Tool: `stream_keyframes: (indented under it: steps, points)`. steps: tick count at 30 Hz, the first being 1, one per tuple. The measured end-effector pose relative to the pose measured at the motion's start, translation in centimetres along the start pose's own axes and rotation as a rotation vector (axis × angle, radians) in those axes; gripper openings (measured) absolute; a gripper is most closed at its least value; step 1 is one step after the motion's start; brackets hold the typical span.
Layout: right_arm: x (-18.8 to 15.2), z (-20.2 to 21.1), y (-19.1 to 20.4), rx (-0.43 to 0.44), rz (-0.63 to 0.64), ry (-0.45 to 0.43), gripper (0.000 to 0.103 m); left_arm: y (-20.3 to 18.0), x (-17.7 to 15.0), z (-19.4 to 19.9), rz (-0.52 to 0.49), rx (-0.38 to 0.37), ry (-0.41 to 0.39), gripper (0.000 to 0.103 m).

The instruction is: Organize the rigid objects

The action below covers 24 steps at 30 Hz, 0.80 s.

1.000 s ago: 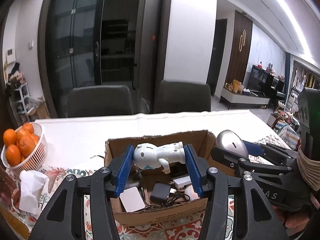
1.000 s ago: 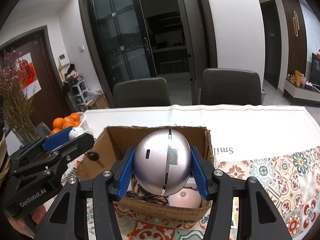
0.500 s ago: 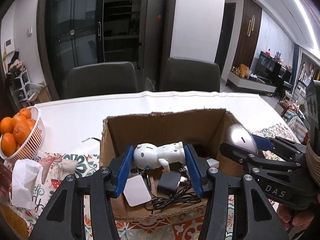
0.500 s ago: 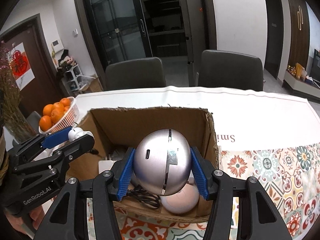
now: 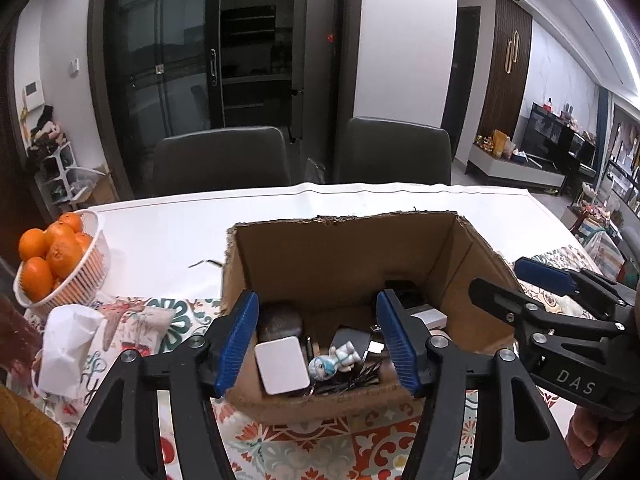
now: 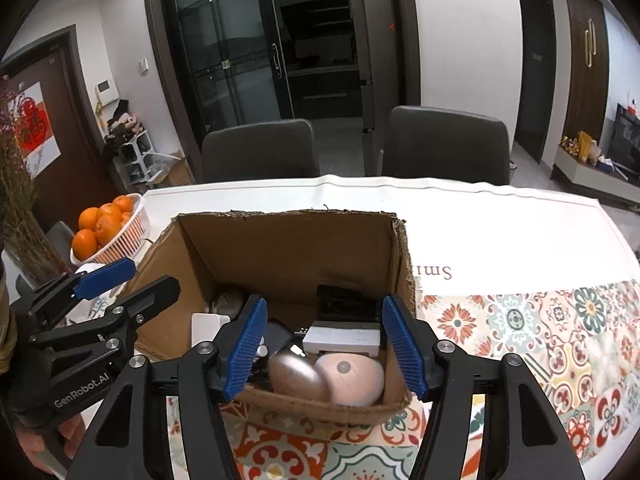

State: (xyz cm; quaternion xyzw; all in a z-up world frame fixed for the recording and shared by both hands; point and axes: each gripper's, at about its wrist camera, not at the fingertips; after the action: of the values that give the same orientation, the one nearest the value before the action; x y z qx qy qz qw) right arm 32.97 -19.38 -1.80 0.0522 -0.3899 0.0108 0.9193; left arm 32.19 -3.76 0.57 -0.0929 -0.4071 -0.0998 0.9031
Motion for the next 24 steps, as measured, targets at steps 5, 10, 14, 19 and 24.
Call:
stream_keyframes:
  steps: [5, 10, 14, 19, 24]
  points:
    - [-0.9, 2.8, 0.5, -0.024, 0.006, -0.038, 0.065, -0.3, -0.6, 2.5, -0.007, 0.011, -0.026, 0.061]
    - [-2.0, 6.0, 0.9, -0.058, 0.004, -0.088, 0.066, -0.7, -2.1, 6.1, 0.000, 0.040, -0.067, 0.063]
    - [-3.0, 8.9, 1.4, -0.082, 0.009, -0.128, 0.070, -1.0, -3.4, 9.1, -0.002, 0.071, -0.099, 0.065]
    - [-4.5, 12.0, 2.0, -0.101, 0.013, -0.180, 0.071, -1.3, -4.9, 11.8, 0.000, 0.083, -0.124, 0.069]
    - [-6.1, 14.3, 2.4, -0.138, 0.003, -0.217, 0.075, -1.6, -6.7, 14.2, -0.006, 0.135, -0.157, 0.080]
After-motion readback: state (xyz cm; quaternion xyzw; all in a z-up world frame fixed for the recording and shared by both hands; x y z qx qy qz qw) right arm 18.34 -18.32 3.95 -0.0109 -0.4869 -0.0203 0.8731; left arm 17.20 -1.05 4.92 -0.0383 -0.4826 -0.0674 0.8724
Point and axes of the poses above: each gripper's, at about its wrist camera, not at the fingertips, and z roughly against the way its jaws point, y to its left, x to its top, and after that the axes turned 4 degrees about -x, right-handed
